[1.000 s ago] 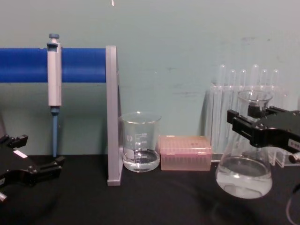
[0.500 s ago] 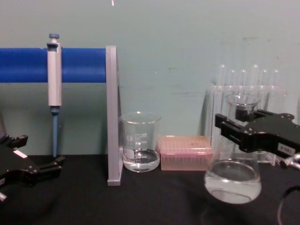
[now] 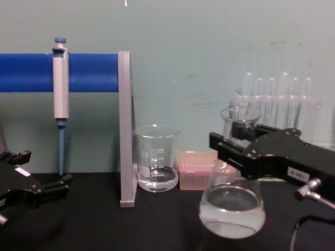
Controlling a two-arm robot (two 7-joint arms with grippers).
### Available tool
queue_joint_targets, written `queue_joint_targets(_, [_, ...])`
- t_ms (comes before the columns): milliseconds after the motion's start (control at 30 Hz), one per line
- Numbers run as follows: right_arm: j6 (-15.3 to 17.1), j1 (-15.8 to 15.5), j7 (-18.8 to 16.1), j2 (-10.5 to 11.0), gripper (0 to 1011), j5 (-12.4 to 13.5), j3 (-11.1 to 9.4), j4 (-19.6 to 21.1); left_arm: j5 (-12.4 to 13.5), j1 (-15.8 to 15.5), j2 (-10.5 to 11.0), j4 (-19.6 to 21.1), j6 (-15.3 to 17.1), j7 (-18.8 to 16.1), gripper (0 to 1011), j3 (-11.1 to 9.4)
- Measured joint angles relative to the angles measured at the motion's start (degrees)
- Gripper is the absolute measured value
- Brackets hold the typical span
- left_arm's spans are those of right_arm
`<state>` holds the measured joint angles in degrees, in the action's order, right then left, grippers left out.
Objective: Grasp the erlenmeyer flask with one hand, shake it three times, then place it back.
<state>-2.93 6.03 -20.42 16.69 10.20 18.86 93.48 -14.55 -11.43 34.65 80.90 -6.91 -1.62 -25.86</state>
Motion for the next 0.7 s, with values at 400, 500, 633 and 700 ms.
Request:
queue_joint_targets(400, [-0.5, 0.2, -1.9, 1.2, 451, 1.0, 2.5, 0.7, 0.0, 0.0, 0.0, 0.0, 0.0, 0.0, 1001, 0.0])
queue_joint_targets(500, [-0.6, 0.3, -1.9, 1.3, 451, 1.2, 2.8, 0.8, 0.0, 0.0, 0.0, 0.0, 0.0, 0.0, 1001, 0.0])
queue_joint_targets(633, [-0.7, 0.4, -2.0, 1.5, 451, 1.4, 3.1, 0.8, 0.0, 0.0, 0.0, 0.0, 0.0, 0.0, 1001, 0.0])
queue_joint_targets(700, [-0.7, 0.5, -2.0, 1.6, 451, 1.6, 3.2, 0.8, 0.0, 0.0, 0.0, 0.0, 0.0, 0.0, 1001, 0.0])
